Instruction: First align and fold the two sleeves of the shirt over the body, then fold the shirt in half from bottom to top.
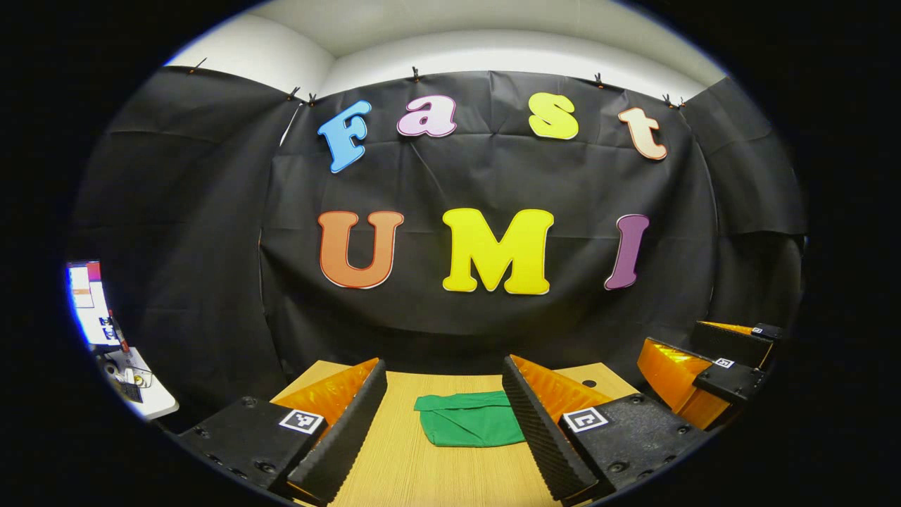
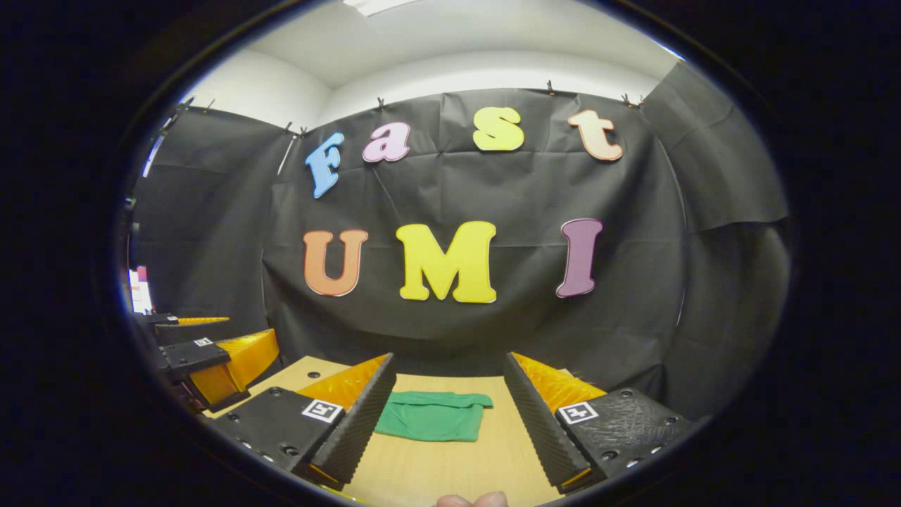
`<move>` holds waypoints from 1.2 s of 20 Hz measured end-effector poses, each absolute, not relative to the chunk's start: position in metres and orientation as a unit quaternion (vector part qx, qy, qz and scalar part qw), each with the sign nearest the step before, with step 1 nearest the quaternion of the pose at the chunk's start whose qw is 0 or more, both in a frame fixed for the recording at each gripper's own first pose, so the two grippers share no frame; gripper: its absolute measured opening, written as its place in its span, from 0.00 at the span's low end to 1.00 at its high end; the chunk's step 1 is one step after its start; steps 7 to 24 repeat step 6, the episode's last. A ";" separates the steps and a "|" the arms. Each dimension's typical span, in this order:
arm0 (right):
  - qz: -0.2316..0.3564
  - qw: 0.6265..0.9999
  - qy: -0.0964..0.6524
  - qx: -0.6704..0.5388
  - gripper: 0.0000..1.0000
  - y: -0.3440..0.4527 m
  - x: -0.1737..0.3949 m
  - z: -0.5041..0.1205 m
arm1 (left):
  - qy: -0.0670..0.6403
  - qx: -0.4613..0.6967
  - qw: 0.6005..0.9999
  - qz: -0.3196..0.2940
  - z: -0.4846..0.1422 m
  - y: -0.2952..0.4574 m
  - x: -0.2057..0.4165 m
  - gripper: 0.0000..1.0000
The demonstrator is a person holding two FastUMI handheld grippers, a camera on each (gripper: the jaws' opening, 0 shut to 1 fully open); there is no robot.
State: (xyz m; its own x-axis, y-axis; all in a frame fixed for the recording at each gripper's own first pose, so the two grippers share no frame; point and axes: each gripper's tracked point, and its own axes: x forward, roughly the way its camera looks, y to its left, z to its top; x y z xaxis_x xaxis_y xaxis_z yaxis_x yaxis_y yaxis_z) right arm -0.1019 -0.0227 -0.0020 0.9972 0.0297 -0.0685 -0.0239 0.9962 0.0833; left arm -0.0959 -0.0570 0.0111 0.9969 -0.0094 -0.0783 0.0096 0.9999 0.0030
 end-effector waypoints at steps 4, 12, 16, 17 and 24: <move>0.020 0.998 0.037 0.043 0.95 -0.022 -0.093 -0.006 | 0.043 0.003 0.999 0.003 0.010 -0.057 -0.093 1.00; 0.024 0.998 0.041 0.046 0.96 -0.019 -0.090 -0.008 | 0.045 0.003 0.999 0.006 0.010 -0.056 -0.090 1.00; 0.024 0.998 0.041 0.046 0.96 -0.019 -0.090 -0.008 | 0.045 0.003 0.999 0.006 0.010 -0.056 -0.090 1.00; 0.024 0.998 0.041 0.046 0.96 -0.019 -0.090 -0.008 | 0.045 0.003 0.999 0.006 0.010 -0.056 -0.090 1.00; 0.024 0.998 0.041 0.046 0.96 -0.019 -0.090 -0.008 | 0.045 0.003 0.999 0.006 0.010 -0.056 -0.090 1.00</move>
